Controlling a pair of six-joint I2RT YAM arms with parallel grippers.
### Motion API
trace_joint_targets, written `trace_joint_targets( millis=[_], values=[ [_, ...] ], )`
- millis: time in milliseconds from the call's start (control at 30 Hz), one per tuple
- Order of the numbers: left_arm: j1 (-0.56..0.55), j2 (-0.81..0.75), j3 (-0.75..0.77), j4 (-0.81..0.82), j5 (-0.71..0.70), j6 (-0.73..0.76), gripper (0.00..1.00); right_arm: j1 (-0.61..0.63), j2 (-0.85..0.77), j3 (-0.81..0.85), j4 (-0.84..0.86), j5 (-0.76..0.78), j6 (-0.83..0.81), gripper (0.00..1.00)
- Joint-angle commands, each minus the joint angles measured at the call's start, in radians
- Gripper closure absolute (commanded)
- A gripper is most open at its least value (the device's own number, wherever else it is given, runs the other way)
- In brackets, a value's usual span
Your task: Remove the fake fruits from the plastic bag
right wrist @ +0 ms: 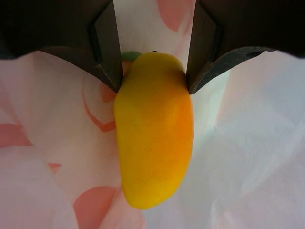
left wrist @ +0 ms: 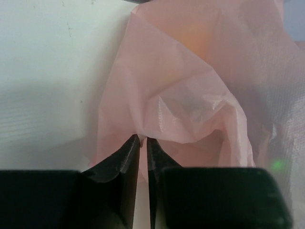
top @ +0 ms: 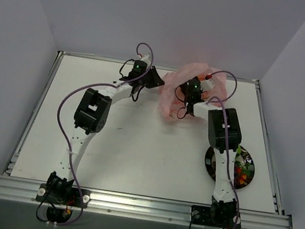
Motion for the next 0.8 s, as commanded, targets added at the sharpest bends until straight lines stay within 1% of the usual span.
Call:
trace_joint_targets(
  millis=[0,67,100,300,367,400,467,500,567,600,667,700,733,767],
  values=[
    [0.004,0.001,0.039,0.090,-0.012,-0.046,0.91,0.009,-0.124,-0.093,0.065,-0.020,-0.099,0.87],
    [0.004,0.001,0.036,0.104,-0.019,-0.060,0.97,0.009,-0.167,-0.154,0.088,-0.060,-0.136,0.87],
    [0.004,0.001,0.031,0.109,-0.023,-0.063,0.98,0.008,-0.214,-0.179,0.096,-0.076,-0.150,0.87],
    [0.004,-0.013,0.025,0.118,-0.058,-0.058,0.98,0.001,-0.403,-0.371,0.101,-0.160,-0.197,0.87],
    [0.004,-0.010,0.036,0.121,-0.068,-0.064,0.98,0.003,-0.447,-0.420,0.099,-0.197,-0.200,0.86],
    [0.004,-0.005,0.042,0.120,-0.069,-0.061,0.98,0.003,-0.501,-0.446,0.095,-0.209,-0.202,0.86],
    [0.004,-0.001,0.071,0.104,-0.087,-0.057,0.98,0.003,-0.562,-0.530,0.084,-0.223,-0.208,0.86],
    [0.003,0.007,0.080,0.103,-0.092,-0.055,0.98,0.003,-0.625,-0.556,0.072,-0.229,-0.213,0.86],
    [0.003,0.024,0.122,0.089,-0.098,-0.052,0.98,0.001,-0.688,-0.622,0.053,-0.263,-0.226,0.86],
    [0.001,0.028,0.137,0.083,-0.100,-0.050,0.98,-0.003,-0.752,-0.641,0.020,-0.269,-0.237,0.86],
    [0.000,0.039,0.172,0.068,-0.103,-0.041,0.98,-0.003,-0.825,-0.699,-0.032,-0.309,-0.275,0.86],
    [0.000,0.039,0.182,0.061,-0.103,-0.038,0.98,-0.002,-0.913,-0.722,-0.066,-0.306,-0.291,0.86],
    [0.000,0.039,0.186,0.055,-0.098,-0.034,0.94,-0.002,-0.964,-0.750,-0.132,-0.297,-0.317,0.86],
    [0.000,0.033,0.194,0.054,-0.092,-0.023,0.82,-0.002,-1.079,-0.806,-0.167,-0.285,-0.329,0.86]
  ],
)
